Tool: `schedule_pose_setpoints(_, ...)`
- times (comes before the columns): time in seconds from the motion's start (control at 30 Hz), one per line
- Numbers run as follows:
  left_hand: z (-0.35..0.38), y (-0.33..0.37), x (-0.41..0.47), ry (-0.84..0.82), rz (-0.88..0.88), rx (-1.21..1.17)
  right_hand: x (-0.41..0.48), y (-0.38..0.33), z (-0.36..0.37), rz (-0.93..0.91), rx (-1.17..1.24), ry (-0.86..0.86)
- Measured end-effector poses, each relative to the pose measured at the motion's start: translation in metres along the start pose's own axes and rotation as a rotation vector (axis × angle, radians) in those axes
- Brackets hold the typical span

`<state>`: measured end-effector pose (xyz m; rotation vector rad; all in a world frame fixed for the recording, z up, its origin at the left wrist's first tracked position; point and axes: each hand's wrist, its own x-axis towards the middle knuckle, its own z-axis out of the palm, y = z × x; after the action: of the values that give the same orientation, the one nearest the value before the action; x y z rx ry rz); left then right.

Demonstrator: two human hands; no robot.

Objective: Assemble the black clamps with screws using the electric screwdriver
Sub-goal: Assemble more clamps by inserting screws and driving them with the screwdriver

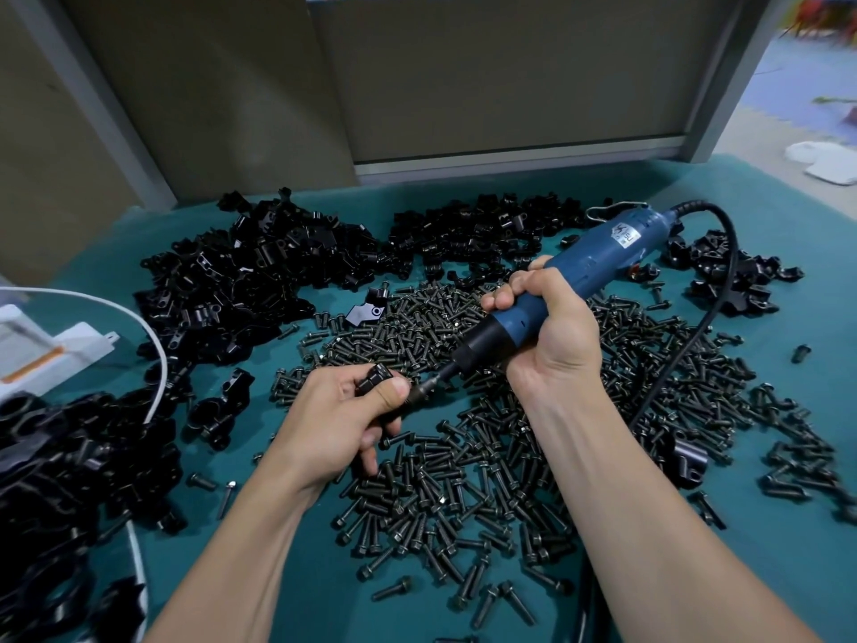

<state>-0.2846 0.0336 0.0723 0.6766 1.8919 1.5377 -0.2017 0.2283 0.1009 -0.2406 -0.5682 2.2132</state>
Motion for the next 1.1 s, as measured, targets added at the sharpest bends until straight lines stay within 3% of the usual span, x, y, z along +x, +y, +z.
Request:
schedule_pose_setpoints(0.2,-0.008,0.008,-0.004,-0.159,-0.144,-0.096,-0.004,-0.019,-0.003,0.096,-0.007,-0.109)
schedule_pose_setpoints(0.37,-0.016,0.015,-0.006,-0.035,-0.159,-0.302,0.002,-0.035,-0.004,0.189,0.040,0.177)
schedule_pose_setpoints(0.43,-0.013,0.015,-0.003,0.044,-0.144,-0.385,0.002,-0.036,-0.005,0.232,-0.064,0.235)
schedule_pose_setpoints(0.63,-0.004,0.015,-0.003,0.130,-0.115,-0.407,-0.001,-0.016,-0.007,0.221,-0.840,0.305)
schedule_pose_setpoints(0.77,-0.001,0.022,-0.004,0.109,-0.052,-0.360,-0.004,-0.012,-0.007,-0.047,-1.656,0.281)
schedule_pose_setpoints(0.9,0.004,0.027,-0.007,0.109,0.029,-0.354,-0.012,-0.011,0.010,-0.090,-2.139,0.282)
schedule_pose_setpoints(0.93,0.004,0.027,-0.008,0.158,0.064,-0.269,-0.018,-0.009,0.016,-0.159,-2.152,0.236)
schedule_pose_setpoints(1.0,0.004,0.027,-0.006,0.323,0.148,-0.030,-0.033,-0.004,0.028,-0.215,-1.950,-0.003)
schedule_pose_setpoints(1.1,0.006,0.026,-0.009,0.504,0.236,0.204,-0.059,0.008,0.045,0.129,-1.411,-0.340)
